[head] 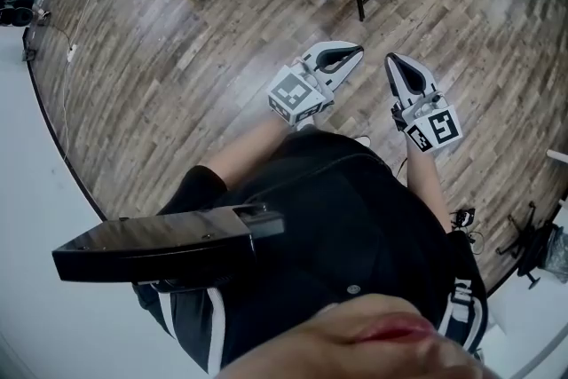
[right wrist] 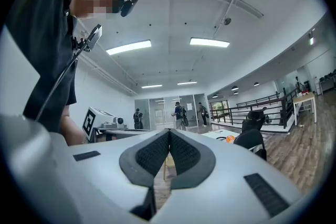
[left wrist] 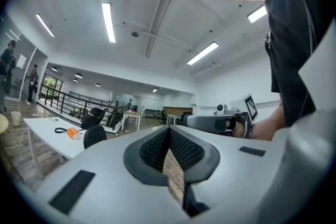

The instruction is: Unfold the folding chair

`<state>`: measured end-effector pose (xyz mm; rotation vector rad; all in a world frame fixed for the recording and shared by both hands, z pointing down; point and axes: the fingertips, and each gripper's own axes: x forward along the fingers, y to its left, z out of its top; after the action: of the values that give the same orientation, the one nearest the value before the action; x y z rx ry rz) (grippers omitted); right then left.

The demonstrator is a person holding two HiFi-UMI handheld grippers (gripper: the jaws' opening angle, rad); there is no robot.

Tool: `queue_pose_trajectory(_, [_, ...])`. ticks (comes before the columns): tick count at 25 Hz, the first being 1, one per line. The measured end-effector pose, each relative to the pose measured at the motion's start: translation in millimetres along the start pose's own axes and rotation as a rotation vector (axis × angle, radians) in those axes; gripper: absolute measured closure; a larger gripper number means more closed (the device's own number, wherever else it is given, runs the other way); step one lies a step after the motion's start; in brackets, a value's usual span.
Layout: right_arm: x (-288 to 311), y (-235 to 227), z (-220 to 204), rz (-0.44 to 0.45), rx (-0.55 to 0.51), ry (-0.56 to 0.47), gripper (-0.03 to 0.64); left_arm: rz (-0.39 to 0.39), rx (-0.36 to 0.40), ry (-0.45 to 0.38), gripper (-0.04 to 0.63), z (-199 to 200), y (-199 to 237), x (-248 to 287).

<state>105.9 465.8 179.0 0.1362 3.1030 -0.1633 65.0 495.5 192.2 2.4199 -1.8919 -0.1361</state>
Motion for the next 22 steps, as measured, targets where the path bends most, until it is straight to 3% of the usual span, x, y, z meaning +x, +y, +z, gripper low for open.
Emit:
queue_pose_trajectory(9, [46.1, 25.4, -8.5, 0.026, -0.025, 0.013, 0.609, 0.007, -0.007, -0.015, 0.591, -2.2, 29.3, -19.2])
queue_pose_trajectory(22, [100.5, 13.7, -21.2, -0.094, -0.033, 0.017, 0.609, -0.047, -0.012, 0.007, 0.591, -4.4, 99.4, -29.8])
